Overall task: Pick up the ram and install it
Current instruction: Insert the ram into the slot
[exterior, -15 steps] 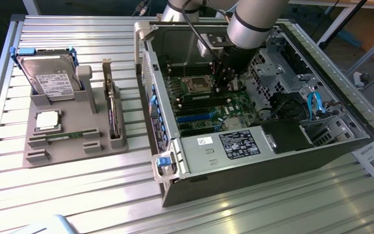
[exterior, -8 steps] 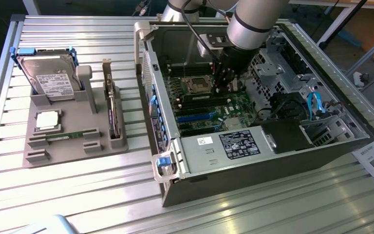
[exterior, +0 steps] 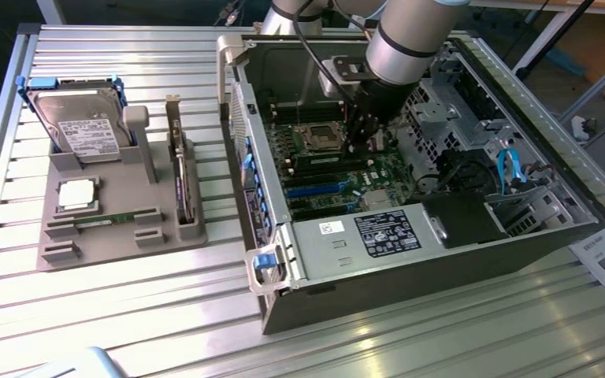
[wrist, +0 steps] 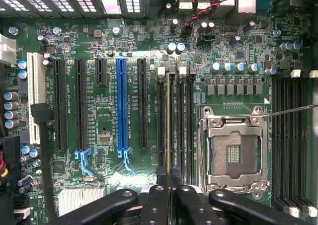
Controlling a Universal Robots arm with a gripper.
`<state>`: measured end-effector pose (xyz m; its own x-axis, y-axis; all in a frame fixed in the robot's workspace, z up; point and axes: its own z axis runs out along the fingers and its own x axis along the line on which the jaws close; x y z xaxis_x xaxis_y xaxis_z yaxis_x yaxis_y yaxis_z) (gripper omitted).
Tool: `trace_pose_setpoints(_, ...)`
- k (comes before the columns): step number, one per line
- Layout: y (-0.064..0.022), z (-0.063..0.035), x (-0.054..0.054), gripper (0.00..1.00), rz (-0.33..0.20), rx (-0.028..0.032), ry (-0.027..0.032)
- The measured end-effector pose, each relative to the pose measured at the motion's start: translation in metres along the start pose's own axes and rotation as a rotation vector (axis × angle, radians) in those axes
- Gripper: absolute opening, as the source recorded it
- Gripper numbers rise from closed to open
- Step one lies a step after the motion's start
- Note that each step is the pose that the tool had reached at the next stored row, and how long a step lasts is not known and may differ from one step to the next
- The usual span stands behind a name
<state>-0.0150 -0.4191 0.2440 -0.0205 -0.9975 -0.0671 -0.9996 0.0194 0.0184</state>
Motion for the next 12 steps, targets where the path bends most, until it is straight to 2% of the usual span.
trace_pose_setpoints(12,-0.0001,0.0005,0.0025,0.12,0.000,0.0000,0.0000)
